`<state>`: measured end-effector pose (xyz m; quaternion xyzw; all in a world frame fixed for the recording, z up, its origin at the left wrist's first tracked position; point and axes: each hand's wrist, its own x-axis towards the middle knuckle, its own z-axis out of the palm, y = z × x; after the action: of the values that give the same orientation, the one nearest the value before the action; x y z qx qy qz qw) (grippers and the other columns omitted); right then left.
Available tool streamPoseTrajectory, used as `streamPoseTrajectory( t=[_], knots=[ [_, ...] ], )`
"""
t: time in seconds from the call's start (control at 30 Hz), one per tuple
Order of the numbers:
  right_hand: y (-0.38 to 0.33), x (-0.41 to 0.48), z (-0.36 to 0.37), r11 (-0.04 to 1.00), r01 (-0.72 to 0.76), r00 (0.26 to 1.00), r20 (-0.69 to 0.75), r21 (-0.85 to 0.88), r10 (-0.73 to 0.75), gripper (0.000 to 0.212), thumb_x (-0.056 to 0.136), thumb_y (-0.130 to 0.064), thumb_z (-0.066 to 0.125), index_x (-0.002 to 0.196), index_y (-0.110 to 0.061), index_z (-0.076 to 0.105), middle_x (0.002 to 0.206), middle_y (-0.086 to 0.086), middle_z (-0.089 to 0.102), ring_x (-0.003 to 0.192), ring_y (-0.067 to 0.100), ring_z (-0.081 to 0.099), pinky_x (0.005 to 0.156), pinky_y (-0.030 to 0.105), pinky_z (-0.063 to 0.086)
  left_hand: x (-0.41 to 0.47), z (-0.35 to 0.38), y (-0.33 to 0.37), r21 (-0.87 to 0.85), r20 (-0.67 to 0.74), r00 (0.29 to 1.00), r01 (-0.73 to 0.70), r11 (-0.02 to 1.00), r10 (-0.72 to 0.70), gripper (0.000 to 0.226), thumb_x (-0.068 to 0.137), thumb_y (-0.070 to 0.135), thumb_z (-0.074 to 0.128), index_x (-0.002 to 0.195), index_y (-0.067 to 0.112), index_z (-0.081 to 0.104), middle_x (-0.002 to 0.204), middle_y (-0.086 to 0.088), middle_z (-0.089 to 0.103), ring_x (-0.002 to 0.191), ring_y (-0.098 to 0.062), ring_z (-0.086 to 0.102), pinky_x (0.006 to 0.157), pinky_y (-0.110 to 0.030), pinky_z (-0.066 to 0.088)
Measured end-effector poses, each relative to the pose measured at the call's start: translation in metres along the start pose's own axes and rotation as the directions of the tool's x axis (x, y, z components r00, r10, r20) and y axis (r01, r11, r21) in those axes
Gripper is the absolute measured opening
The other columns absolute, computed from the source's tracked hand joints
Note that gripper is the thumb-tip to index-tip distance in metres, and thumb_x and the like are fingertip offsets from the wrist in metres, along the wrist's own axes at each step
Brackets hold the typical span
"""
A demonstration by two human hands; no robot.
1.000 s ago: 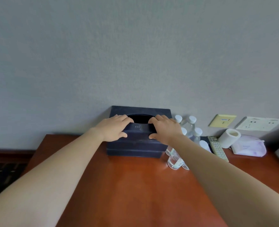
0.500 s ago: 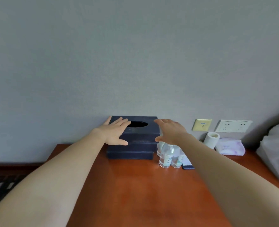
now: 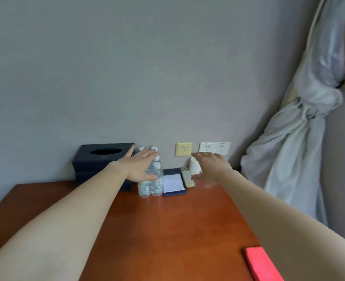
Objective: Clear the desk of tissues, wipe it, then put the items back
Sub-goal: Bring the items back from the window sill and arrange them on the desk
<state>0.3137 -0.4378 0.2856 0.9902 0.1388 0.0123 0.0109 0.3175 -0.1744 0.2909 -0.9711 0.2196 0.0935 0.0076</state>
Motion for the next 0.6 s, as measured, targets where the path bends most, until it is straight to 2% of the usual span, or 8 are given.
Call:
streamPoseTrajectory(
  t=[0.2, 0.33, 0.6],
  knots=[
    [0.100, -0.065, 0.000, 0.999, -0.054, 0.998, 0.020, -0.005, 0.054, 0.080, 0.085, -0.054, 0.063, 0.150, -0.025, 0.027, 0.150, -0.003, 0.040, 0.138, 0.021, 0.035, 0.113, 0.037, 0.027, 0.030, -0.003, 0.113, 0.023, 0.030, 0.999, -0.039, 0.999, 0.038, 0.088, 0.096, 0.060, 0.043, 0.158, 0.020, -0.006, 0.165, 0.005, -0.007, 0.151, -0.014, -0.013, 0.119, -0.050, -0.015],
    [0.156, -0.105, -0.002, 0.992, -0.129, 0.992, 0.015, -0.011, 0.129, 0.081, 0.084, -0.056, 0.063, 0.149, -0.025, 0.027, 0.148, -0.003, 0.042, 0.136, 0.020, 0.038, 0.113, 0.037, 0.027, 0.055, -0.011, 0.175, 0.035, 0.002, 0.995, -0.096, 0.995, 0.096, 0.089, 0.095, 0.063, 0.043, 0.158, 0.022, -0.006, 0.165, 0.006, -0.006, 0.151, -0.013, -0.011, 0.119, -0.051, -0.016],
    [0.233, -0.185, -0.012, 0.953, -0.302, 0.953, 0.004, 0.007, 0.302, 0.085, 0.086, -0.054, 0.063, 0.153, -0.021, 0.022, 0.153, -0.002, 0.037, 0.142, 0.022, 0.031, 0.116, 0.039, 0.025, 0.096, -0.021, 0.276, 0.065, -0.006, 0.958, -0.285, 0.956, 0.286, 0.089, 0.094, 0.064, 0.044, 0.158, 0.023, -0.003, 0.166, 0.005, -0.004, 0.151, -0.011, -0.010, 0.120, -0.051, -0.013]
  ],
)
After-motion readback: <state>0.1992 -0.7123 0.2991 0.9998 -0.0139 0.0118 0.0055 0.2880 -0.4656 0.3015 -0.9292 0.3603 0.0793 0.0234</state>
